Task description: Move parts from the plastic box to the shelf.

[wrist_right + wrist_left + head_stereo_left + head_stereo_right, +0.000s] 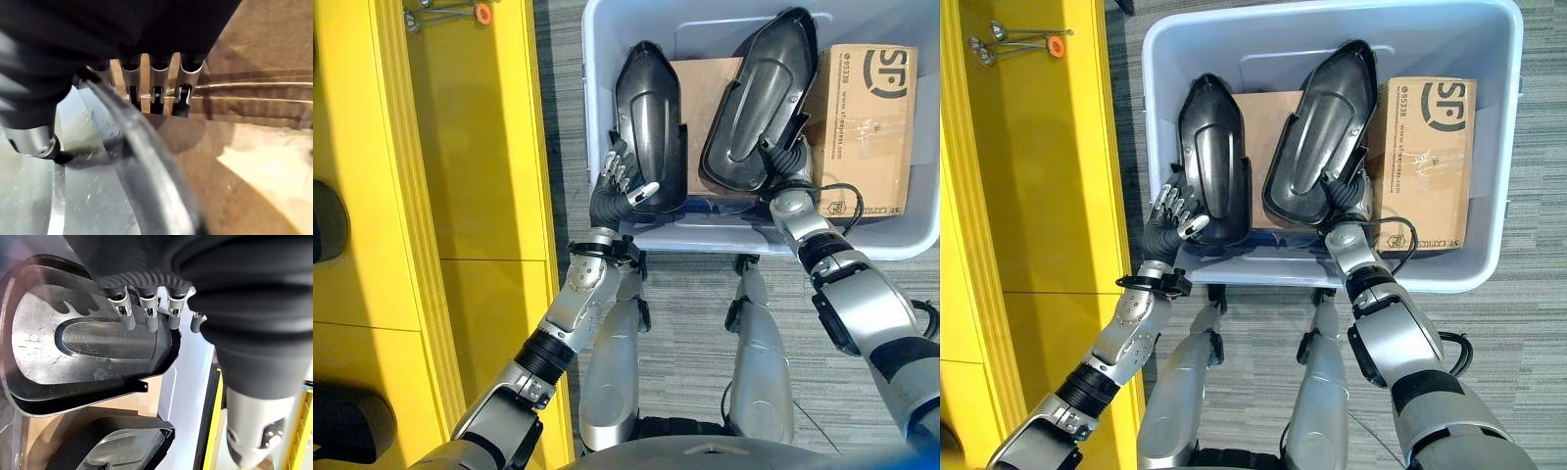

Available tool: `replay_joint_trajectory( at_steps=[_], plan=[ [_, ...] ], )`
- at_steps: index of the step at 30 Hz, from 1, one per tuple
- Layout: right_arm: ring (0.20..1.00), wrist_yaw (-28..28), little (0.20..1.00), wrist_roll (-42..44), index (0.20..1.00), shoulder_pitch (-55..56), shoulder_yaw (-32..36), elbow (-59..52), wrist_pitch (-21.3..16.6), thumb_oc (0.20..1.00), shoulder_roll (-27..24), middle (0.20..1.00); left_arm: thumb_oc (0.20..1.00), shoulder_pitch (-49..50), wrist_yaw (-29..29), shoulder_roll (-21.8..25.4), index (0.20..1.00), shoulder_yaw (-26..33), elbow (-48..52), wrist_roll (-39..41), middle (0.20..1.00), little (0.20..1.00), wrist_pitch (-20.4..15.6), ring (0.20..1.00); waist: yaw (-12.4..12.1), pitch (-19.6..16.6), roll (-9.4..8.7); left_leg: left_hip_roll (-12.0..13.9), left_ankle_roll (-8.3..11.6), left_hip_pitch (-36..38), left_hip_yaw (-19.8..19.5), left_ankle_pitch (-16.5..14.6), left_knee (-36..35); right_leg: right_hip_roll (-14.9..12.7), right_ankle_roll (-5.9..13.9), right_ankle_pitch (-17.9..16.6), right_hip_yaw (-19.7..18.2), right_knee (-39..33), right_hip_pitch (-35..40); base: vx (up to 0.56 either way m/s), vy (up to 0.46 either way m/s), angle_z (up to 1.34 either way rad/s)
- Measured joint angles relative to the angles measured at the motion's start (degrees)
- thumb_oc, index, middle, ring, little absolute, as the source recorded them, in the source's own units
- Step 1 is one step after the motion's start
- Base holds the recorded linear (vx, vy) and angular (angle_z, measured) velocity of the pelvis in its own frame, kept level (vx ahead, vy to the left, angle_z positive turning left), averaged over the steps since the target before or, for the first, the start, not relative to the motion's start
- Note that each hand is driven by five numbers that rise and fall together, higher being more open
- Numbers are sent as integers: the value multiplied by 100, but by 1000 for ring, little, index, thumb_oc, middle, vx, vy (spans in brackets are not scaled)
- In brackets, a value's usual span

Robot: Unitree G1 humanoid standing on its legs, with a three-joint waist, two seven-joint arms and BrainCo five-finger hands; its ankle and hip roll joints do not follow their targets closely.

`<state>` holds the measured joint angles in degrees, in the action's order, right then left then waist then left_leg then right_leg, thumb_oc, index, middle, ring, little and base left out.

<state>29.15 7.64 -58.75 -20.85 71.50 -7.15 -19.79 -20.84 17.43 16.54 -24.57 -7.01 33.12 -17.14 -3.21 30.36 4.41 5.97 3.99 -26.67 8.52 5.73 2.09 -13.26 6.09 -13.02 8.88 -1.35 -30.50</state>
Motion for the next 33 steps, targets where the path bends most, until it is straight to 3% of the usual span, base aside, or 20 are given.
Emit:
replay_joint_trajectory(
  at_steps=[11,24,33],
  plan=[
    [200,-112,200,-1,200,22,-9,-191,181,200,-82,200,1000,9,-6,4,1000,0,5,2,1000,1000,0,1000,5,1,-2,2,-8,115,-7,24,-6,3,-12,-11,-1,21,110,0,0,0],
    [200,-84,200,-1,200,294,-6,-1028,300,200,-179,200,1000,26,-3,11,1000,67,8,0,1000,1000,0,1000,177,21,-56,12,-7,380,-13,24,-26,16,-14,-13,0,19,383,-1,-1,0],
    [200,277,200,-123,200,481,239,-1994,212,200,-758,200,1000,236,-9,98,1000,225,14,1,1000,1000,1,1000,296,18,-120,78,30,649,-2,54,-119,95,-16,-13,-4,8,589,-8,-4,-3]
  ],
)
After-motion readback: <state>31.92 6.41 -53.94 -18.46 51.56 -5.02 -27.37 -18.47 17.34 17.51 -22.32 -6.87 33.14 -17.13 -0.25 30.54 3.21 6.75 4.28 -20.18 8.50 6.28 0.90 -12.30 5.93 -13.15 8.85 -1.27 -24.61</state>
